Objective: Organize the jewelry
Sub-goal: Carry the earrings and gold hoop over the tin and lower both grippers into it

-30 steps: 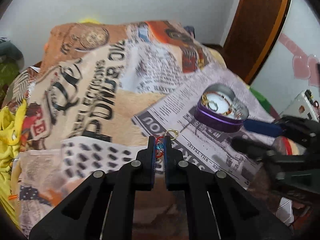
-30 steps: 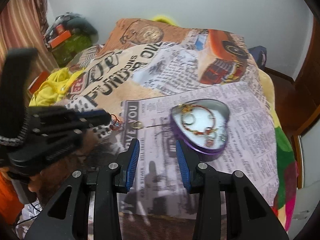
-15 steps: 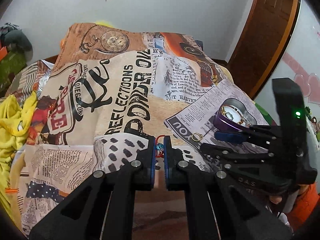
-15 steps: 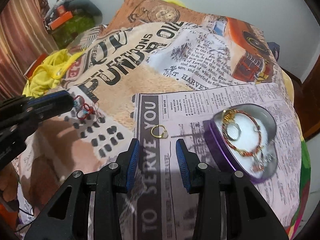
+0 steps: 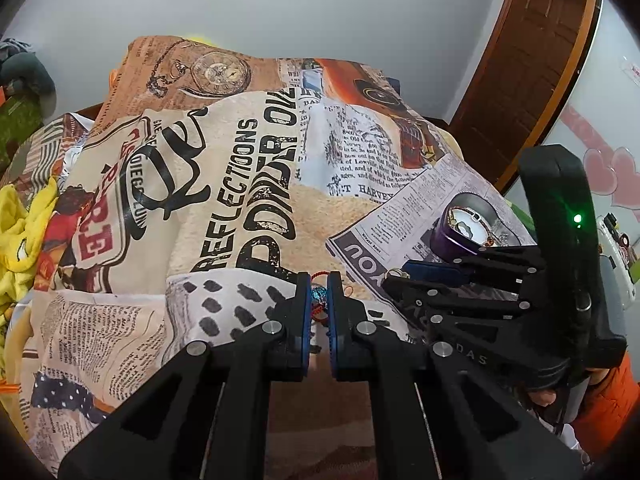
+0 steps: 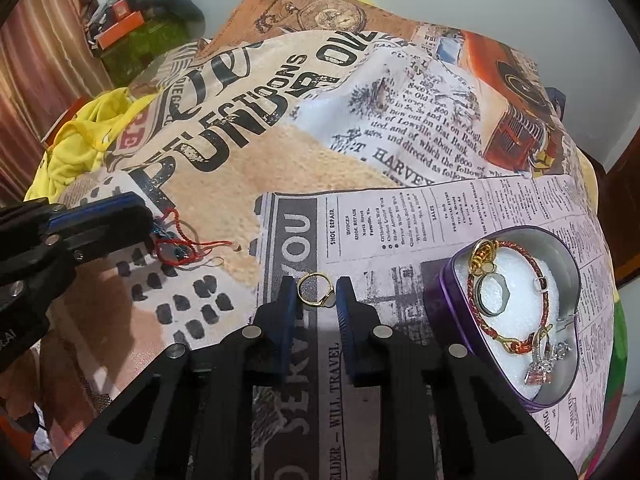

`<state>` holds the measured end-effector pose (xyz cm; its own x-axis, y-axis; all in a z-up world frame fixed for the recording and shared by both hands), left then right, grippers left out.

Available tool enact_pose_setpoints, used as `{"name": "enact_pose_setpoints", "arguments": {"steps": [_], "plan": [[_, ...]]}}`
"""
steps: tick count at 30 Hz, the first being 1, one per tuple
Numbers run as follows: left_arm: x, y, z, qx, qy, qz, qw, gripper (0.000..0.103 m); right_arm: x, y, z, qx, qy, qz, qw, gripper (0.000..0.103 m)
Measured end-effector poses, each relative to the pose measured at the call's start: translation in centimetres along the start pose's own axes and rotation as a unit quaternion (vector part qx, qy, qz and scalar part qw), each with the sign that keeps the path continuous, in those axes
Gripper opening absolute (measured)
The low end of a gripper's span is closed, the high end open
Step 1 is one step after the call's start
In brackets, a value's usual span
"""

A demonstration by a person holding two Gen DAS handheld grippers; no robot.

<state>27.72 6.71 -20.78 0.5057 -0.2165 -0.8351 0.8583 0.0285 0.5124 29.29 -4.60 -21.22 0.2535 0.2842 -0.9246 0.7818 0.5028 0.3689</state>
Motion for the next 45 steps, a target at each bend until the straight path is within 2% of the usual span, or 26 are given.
{"name": "enact_pose_setpoints", "arguments": {"steps": [5, 14, 23, 30, 35, 40, 45], "plan": [[-0.9, 0.3, 0.8, 0.009, 0.004, 0.005, 0.9999, 0.006, -1.0, -0.2, 0.1, 0.006, 0.016, 0.005, 1.0, 0.018], [-4.1, 1.7, 4.4, 0.039, 0.008, 0.036, 0.9986, 0.006, -7.1, -1.7, 1.8, 0.032, 0.018, 0.079, 0.996, 0.018], [-5.5, 4.0, 9.5, 0.069, -0.006, 0.06, 0.9958, 0.006, -12.8, -3.1, 5.8, 0.072, -0.004, 0.154, 0.985, 0.018], [-5.1, 6.3, 12.6, 0.091, -0.024, 0.077, 0.9926, 0.006, -12.9, -3.4, 8.6, 0.096, -0.027, 0.166, 0.981, 0.018], [-2.9, 7.3, 13.6, 0.097, -0.039, 0.061, 0.9927, 0.006, -11.9, -3.7, 10.0, 0.106, -0.022, 0.16, 0.981, 0.018], [0.7, 7.7, 14.0, 0.101, -0.054, 0.017, 0.9933, 0.006, -10.5, -3.7, 11.0, 0.11, -0.016, 0.149, 0.983, 0.018], [3.2, 7.7, 14.2, 0.103, -0.06, -0.01, 0.9928, 0.006, -9.1, -3.7, 11.5, 0.111, -0.008, 0.135, 0.985, 0.018]]}}
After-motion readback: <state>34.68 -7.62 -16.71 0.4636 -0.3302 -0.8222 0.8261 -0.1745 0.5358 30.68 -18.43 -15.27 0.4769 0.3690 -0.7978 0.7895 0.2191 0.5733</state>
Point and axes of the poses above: each gripper's, at about its wrist camera, not at the fingertips, and x roughly the way its jaws point, z to its right, y to its top, the point moved 2 cm from there along x, roughly the way its jaws point, and after that the axes turned 9 degrees about -z, right-handed, at the moved point
